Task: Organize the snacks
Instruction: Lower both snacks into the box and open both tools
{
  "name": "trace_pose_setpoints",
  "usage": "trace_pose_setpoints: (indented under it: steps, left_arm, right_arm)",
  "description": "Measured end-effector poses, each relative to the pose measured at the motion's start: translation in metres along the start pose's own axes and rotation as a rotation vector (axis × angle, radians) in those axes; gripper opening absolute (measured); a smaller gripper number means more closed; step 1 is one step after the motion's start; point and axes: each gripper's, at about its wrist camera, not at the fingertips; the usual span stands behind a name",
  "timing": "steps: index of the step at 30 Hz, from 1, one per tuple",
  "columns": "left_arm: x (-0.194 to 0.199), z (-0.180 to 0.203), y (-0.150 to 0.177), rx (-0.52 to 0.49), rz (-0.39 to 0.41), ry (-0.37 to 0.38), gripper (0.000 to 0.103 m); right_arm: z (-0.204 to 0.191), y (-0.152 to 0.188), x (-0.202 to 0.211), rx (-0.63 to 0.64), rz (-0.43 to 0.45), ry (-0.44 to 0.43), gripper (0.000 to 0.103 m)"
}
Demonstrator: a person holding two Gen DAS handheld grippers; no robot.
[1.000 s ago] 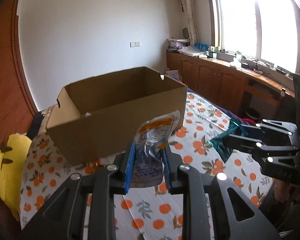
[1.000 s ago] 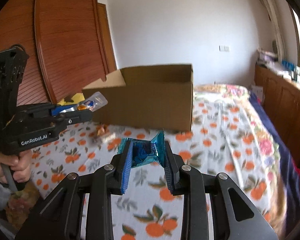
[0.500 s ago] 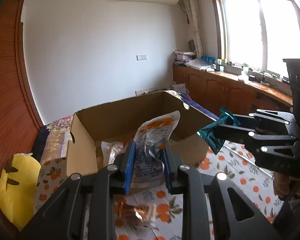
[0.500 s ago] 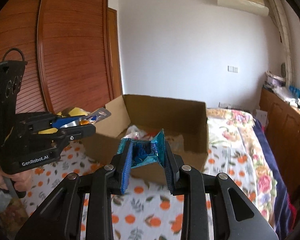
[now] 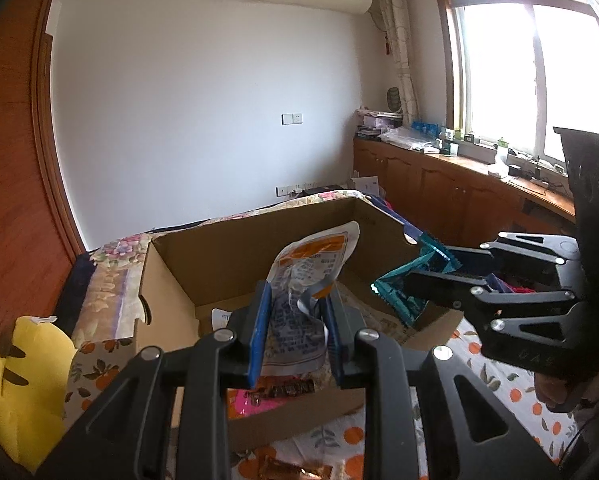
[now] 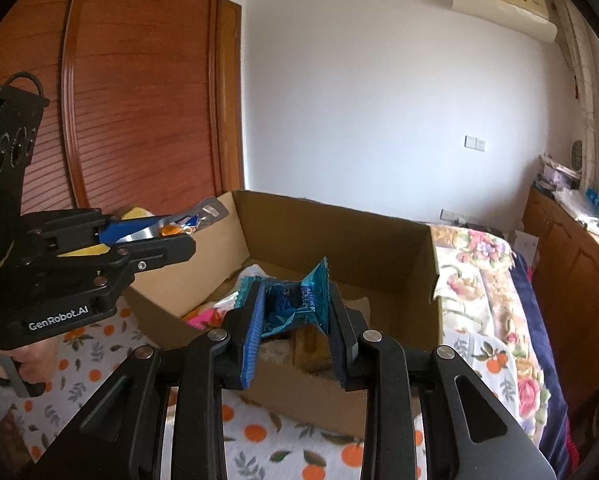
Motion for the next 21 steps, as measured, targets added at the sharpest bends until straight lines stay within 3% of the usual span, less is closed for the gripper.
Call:
trace_pose_setpoints:
  steps: [10, 21]
  left_arm:
    - [-0.026, -0.016, 0.008, 0.026, -0.019, -0.011, 0.024]
    - [-0.047, -0.018, 0.020, 0.042, -0.052, -0.017, 0.024]
  right_arm:
    - [0.004, 0.011, -0.040, -0.007, -0.045, -0.001, 0.028]
    - [0.005, 0.015, -0.054, -0.015, -0.059, -0.017, 0.028]
Point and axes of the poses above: each gripper's, at about its wrist camera, not at the fingertips, and x roughly against the way its jaws point, z to its right, y to its underside, and after that the axes turned 8 degrees about x, right-handed
